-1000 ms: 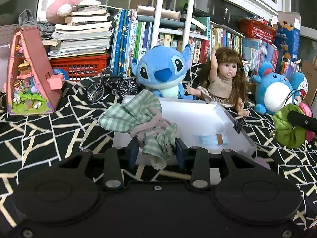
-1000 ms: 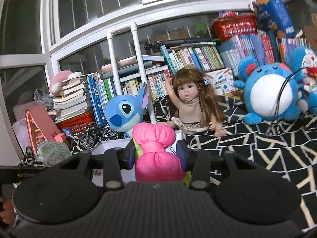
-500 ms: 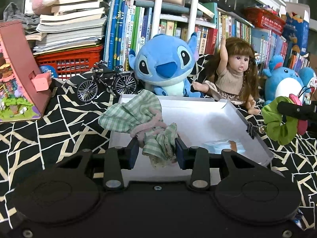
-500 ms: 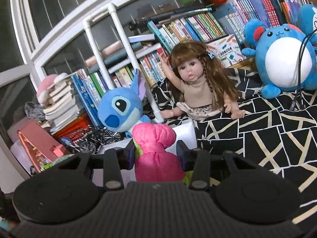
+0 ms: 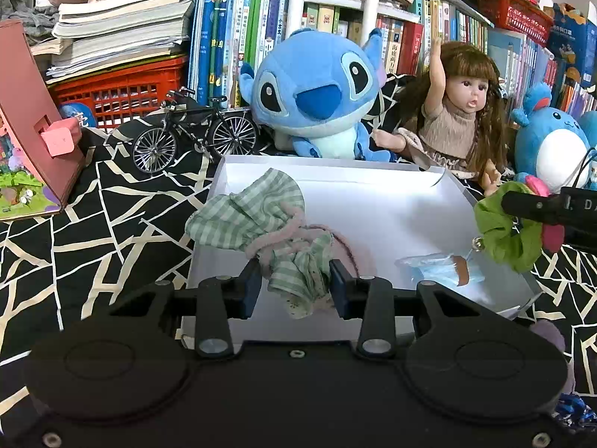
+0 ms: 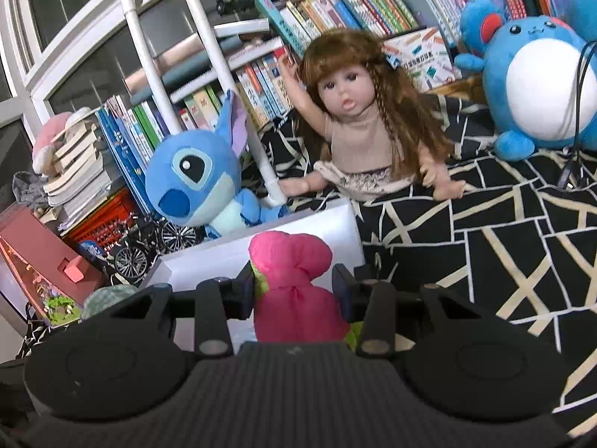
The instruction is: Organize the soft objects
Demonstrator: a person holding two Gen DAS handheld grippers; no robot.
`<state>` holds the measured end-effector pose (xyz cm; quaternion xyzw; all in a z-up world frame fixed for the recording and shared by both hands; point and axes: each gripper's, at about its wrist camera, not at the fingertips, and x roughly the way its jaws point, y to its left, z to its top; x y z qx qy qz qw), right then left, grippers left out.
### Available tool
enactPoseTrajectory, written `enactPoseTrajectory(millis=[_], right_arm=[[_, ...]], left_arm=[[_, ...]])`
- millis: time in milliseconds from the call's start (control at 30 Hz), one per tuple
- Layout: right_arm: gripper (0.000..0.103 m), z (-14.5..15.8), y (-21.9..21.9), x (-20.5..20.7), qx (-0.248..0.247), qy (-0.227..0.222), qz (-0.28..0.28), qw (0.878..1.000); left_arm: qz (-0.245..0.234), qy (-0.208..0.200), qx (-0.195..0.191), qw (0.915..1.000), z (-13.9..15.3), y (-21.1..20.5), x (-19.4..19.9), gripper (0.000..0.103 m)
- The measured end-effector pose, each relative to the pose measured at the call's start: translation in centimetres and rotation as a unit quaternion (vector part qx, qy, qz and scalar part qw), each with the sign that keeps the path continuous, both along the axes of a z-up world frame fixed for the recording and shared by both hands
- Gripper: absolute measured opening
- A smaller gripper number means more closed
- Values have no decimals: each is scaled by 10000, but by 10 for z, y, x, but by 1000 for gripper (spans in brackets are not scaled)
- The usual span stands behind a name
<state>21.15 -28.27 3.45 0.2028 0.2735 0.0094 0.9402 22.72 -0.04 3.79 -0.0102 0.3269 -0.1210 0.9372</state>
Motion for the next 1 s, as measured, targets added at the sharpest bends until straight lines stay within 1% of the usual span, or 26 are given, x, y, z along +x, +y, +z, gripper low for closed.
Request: enactPoseTrajectory(millis=[167,433,1000], right_arm=[[47,-7,3,8,-76,115,-24,9999],[47,-16,2,14,88,210,-51,9997],[47,-24,4,16,134,334,-35,9993]], left_arm=[[-3,39,33,10000,-3,-1,3,37],[-44,76,19,10000,-4,-1,4,37],[-63,135,10,9999,-8,0,3,38]])
